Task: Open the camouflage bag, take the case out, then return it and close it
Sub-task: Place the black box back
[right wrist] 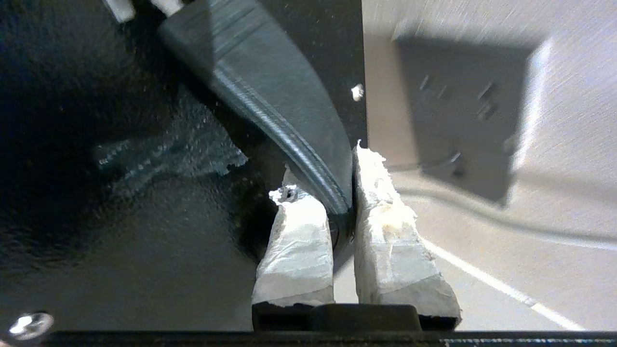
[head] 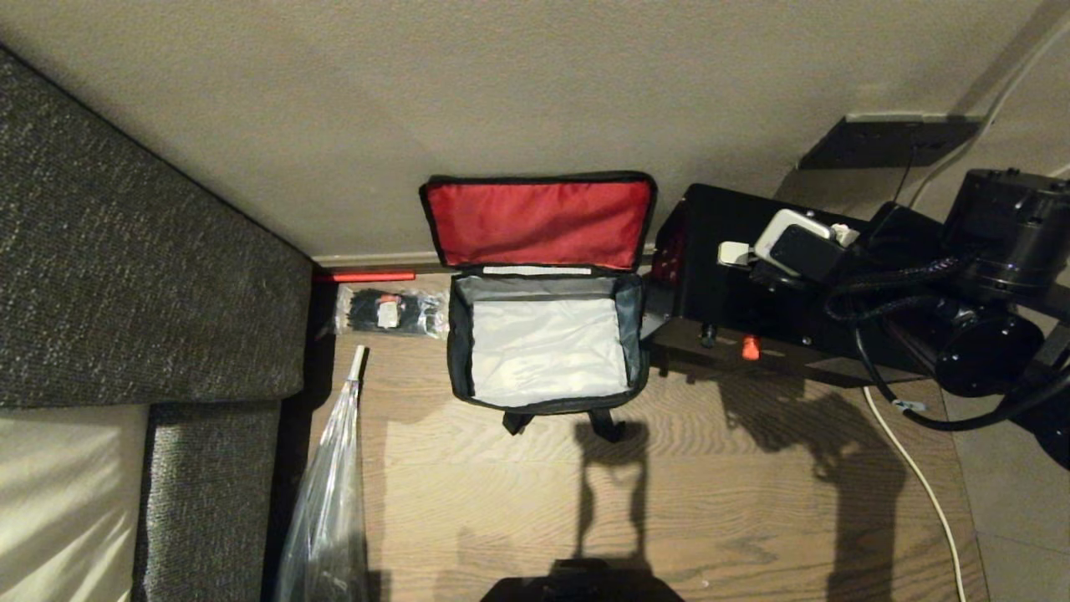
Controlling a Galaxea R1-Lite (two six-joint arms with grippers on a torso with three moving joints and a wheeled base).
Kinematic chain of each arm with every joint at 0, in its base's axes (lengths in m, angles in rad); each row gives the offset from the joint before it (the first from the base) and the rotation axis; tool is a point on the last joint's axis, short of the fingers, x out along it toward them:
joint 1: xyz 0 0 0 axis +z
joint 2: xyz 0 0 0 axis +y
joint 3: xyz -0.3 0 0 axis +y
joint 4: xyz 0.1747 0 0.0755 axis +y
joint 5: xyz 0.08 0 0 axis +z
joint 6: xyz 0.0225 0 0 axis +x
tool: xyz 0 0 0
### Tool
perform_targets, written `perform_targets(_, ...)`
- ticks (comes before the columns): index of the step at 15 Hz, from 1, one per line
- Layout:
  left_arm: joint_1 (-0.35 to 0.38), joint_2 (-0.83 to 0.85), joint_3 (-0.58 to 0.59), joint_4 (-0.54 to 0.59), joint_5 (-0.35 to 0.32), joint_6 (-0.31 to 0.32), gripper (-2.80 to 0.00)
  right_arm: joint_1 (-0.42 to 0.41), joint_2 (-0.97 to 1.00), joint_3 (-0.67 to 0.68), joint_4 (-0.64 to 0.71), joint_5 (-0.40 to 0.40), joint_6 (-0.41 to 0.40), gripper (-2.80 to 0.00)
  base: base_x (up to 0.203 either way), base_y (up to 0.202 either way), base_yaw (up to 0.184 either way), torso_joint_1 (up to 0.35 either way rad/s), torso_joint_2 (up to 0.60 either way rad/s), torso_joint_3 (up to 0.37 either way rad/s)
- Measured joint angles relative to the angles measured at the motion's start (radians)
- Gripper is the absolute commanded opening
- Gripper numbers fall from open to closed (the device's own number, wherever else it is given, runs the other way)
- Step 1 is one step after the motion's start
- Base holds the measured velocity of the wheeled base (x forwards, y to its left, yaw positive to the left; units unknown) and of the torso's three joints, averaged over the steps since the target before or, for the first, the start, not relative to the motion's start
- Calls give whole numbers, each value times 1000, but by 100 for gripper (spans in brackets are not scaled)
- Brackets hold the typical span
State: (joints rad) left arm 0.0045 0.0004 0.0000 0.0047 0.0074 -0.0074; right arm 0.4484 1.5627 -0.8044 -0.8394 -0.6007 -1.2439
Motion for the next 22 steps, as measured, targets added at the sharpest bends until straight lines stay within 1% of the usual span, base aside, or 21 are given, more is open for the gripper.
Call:
perform_targets(3,0,0,0,0,0,0,-280,107,-30,-28,86,-69,6,-280,0,0,0,0,0,0)
perform_targets(6,0,0,0,0,0,0,-280,212,-37,-65,128,-133,6,-280,0,0,0,0,0,0)
perform_targets(8,0,0,0,0,0,0,-280,272,-34,-77,136,-142,6,-280,0,0,0,0,0,0)
perform_targets(10,0,0,0,0,0,0,-280,334,-21,-91,144,-142,6,-280,0,0,0,0,0,0)
perform_targets(13,0,0,0,0,0,0,-280,381,26,-133,149,-138,12,-280,0,0,0,0,0,0)
perform_targets(15,0,0,0,0,0,0,-280,405,78,-163,152,-134,46,-280,0,0,0,0,0,0)
perform_targets(18,0,0,0,0,0,0,-280,441,187,-236,152,-104,139,-280,0,0,0,0,0,0)
perform_targets(19,0,0,0,0,0,0,-280,446,225,-266,156,-88,152,-280,0,0,0,0,0,0)
perform_targets(22,0,0,0,0,0,0,-280,462,314,-346,170,-44,152,-280,0,0,0,0,0,0)
